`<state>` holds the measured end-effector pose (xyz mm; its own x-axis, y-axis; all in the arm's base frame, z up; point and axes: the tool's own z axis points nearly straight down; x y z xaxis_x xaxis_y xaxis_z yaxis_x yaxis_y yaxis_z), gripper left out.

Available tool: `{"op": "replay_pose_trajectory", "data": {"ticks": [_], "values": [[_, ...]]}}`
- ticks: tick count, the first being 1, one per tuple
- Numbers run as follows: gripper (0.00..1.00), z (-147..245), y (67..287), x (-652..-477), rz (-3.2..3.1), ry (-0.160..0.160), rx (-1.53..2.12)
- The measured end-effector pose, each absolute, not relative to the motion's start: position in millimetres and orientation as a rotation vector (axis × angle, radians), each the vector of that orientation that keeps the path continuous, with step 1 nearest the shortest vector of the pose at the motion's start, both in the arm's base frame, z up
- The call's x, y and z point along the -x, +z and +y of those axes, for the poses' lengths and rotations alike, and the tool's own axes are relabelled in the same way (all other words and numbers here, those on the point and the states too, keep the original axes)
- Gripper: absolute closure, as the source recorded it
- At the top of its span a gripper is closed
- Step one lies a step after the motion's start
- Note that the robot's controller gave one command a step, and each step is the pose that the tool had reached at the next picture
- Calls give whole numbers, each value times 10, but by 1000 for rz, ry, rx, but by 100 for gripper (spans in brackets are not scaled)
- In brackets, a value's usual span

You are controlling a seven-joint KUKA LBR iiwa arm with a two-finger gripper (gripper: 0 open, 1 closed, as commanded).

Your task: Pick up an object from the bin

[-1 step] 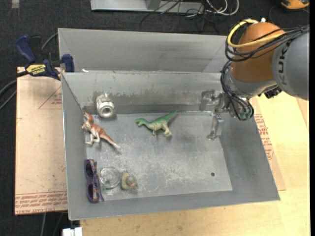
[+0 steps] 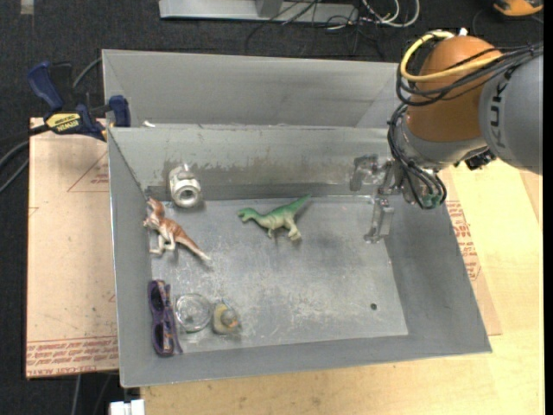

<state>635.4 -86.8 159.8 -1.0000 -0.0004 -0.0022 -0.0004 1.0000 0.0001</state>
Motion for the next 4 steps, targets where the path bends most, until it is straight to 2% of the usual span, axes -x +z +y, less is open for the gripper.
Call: {"op": "replay_pose_trajectory", "data": {"ticks": [1,2,3,4], "values": [[0,-29,689,-6513,3076,8,644],[0,-98,1210,-6413,3109,1,402],[0,599,998,-6444,3106,12,461],[0,497,702,-6551,3090,2,513]]}}
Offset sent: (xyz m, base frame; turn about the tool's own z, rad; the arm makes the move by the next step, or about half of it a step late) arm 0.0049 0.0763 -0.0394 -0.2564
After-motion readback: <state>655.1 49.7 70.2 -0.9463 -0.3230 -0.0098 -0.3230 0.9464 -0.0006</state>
